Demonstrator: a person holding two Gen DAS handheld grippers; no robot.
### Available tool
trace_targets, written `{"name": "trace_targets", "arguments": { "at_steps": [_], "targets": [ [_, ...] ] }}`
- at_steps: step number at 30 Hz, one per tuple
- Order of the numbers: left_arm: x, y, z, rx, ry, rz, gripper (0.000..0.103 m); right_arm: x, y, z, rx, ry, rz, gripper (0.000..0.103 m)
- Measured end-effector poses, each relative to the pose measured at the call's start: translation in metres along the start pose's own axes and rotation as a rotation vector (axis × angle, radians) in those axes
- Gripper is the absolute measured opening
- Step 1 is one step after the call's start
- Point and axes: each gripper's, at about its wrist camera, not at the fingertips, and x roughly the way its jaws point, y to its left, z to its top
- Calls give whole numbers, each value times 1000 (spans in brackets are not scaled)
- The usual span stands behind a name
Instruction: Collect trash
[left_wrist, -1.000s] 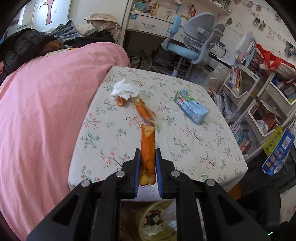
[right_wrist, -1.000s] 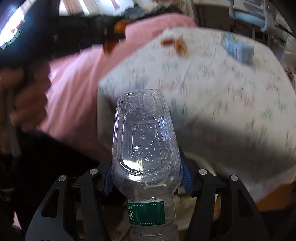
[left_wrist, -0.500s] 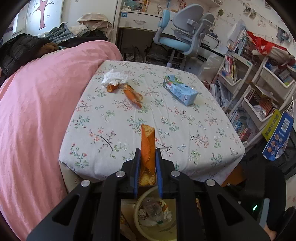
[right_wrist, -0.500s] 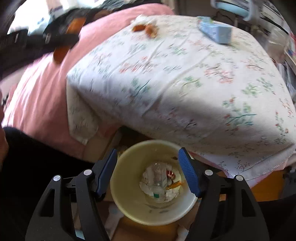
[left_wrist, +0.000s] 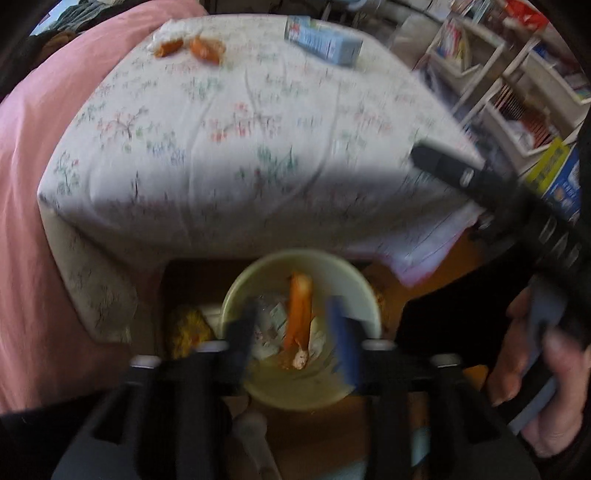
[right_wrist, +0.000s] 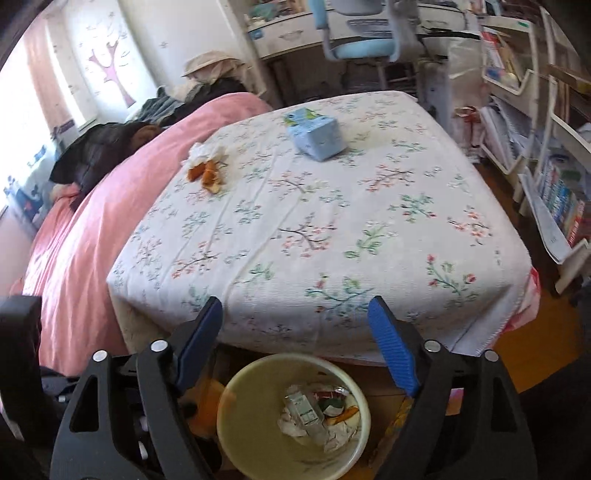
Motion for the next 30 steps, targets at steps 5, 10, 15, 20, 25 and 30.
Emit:
{"name": "trace_targets", "arguments": {
  "at_steps": [5,10,15,20,25,30],
  "targets": [
    [-20,6,4,-19,-125,62,75,5,-5,-2,16,14,-23,80],
    [-35,23,7,-111,-214,87,82,10,2,-7,-15,19,-38,80],
    [-41,28,9,-155,-249,91,84,14,6,-9,-41,26,-49,80],
    [-42,29,11,-168,-255,92,85,15,5,-10,-42,27,-51,80],
    [-42,28,13,-162,-260,99,85,15,7,-10,-54,27,-50,80],
    [-43,28,13,-163,-271,103,86,17,10,-11,-66,31,-49,80]
  ]
}}
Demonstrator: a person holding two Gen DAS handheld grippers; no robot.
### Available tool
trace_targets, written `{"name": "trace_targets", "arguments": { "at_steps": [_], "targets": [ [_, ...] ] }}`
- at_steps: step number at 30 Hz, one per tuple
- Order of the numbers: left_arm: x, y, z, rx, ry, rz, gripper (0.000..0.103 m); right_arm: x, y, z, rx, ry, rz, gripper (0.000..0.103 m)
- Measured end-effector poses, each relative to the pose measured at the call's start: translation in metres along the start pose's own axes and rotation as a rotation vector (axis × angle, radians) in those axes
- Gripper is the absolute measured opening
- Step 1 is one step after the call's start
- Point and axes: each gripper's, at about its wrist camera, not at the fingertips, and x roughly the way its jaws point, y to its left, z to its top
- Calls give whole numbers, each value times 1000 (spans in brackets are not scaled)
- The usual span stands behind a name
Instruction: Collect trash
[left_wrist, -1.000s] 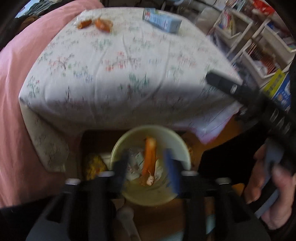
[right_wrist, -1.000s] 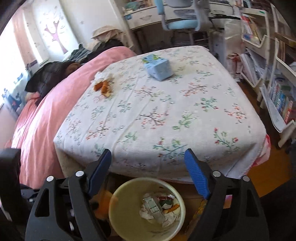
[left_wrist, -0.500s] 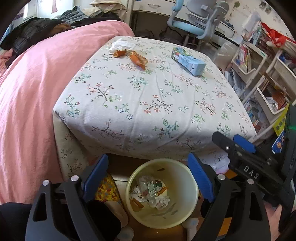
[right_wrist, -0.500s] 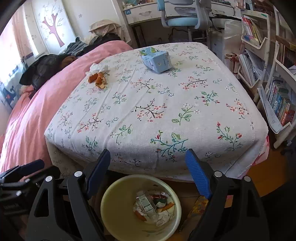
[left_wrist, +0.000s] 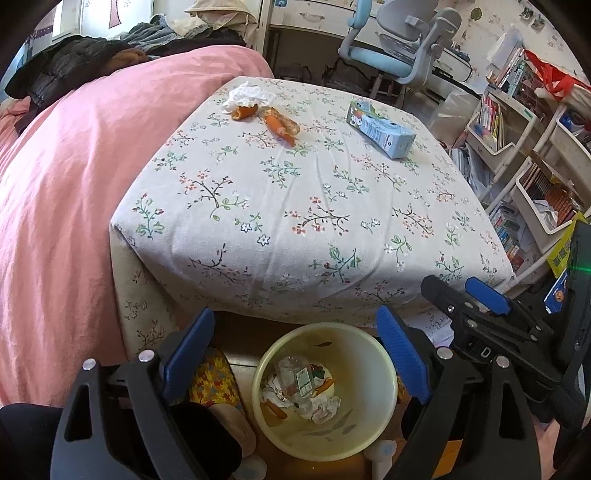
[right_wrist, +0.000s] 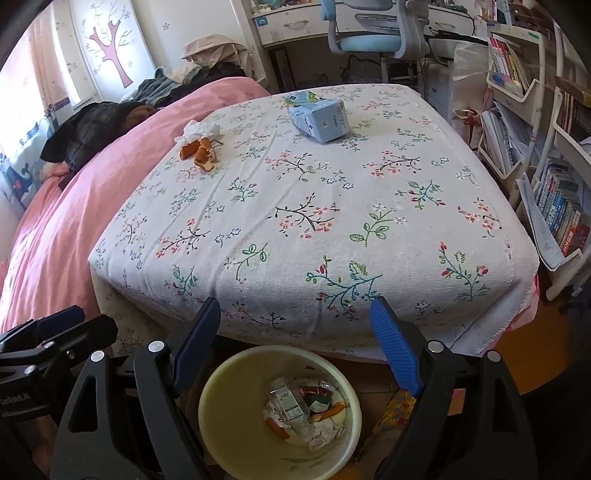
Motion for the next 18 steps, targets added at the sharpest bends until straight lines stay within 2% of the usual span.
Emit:
{"name": "trace_targets", "arguments": {
  "at_steps": [18],
  "targets": [
    [-4,3,2,-32,-27,-3,88,4,12,-3,-59,10,-2,80]
  ]
}}
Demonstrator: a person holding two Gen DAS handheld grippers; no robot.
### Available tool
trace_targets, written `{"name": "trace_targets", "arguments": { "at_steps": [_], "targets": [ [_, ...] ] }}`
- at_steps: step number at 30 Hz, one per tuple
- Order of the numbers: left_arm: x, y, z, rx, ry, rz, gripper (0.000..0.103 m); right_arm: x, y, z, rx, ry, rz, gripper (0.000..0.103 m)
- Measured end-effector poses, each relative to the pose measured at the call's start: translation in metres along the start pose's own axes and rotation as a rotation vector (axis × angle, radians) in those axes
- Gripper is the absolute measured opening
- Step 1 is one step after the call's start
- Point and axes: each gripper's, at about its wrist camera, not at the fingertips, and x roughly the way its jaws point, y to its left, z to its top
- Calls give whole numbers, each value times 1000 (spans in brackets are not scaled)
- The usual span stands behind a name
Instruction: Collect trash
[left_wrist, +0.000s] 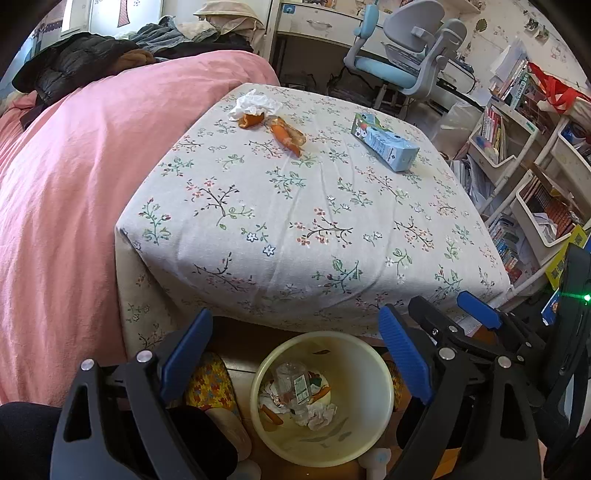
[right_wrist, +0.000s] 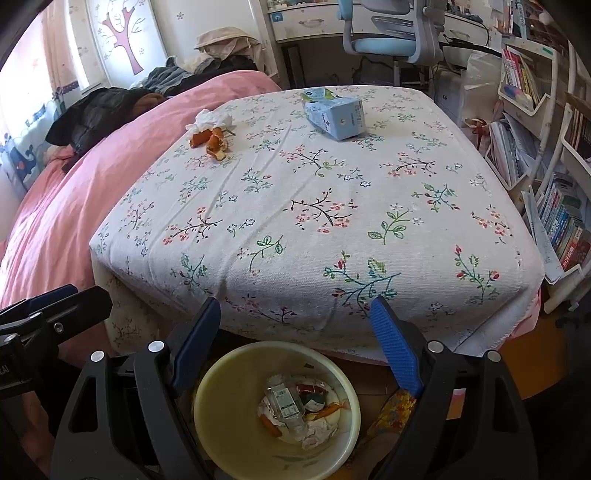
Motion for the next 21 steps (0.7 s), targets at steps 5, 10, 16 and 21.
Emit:
{"name": "trace_targets", "arguments": {
  "at_steps": [5,10,16,21],
  "targets": [
    [1,0,0,-1,-1,1,88,1,0,0,-4,4,2,80],
    [1,1,0,-1,0,1,89,2,2,-1,-10,7,3,80],
    [1,1,0,-3,0,1,89,2,3,-1,-12,9,2,80],
    [1,1,0,-2,-1,1,90,3,3,-1,-17,9,1,80]
  ]
}}
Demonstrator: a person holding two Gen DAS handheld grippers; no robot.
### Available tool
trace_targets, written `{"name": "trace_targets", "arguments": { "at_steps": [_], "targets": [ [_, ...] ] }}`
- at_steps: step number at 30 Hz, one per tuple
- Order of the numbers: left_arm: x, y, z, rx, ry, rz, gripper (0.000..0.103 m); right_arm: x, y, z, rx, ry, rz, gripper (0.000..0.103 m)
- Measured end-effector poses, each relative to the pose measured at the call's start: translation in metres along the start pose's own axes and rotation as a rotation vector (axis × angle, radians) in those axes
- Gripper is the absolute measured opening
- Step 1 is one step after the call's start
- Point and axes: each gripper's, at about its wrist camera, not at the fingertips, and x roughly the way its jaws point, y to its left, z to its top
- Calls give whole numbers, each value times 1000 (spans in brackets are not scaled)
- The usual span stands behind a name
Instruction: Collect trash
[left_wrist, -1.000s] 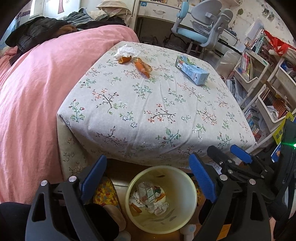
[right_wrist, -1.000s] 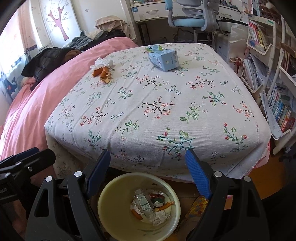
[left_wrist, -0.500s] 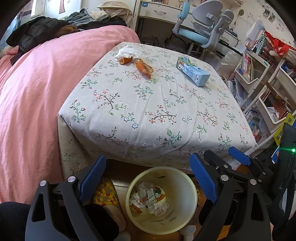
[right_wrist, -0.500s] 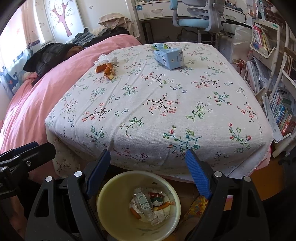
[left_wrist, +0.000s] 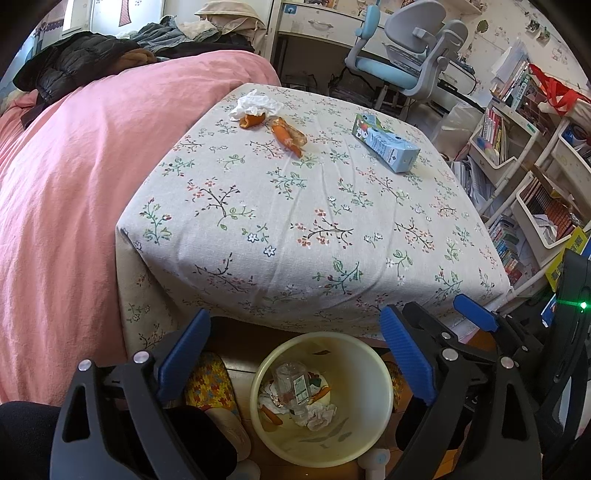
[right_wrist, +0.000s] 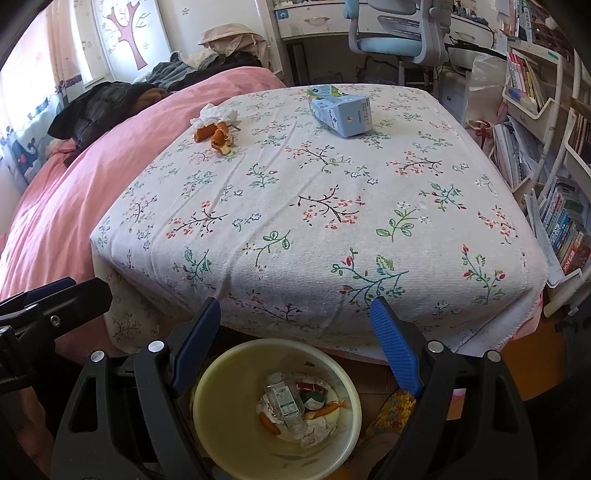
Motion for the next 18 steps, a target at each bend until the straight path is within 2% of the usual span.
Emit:
{"name": "trace_targets", "arguments": {
  "at_steps": [18],
  "targets": [
    [-8,2,5,-31,-27,-6,91,0,13,-1,-33,-6,1,80]
  ]
}}
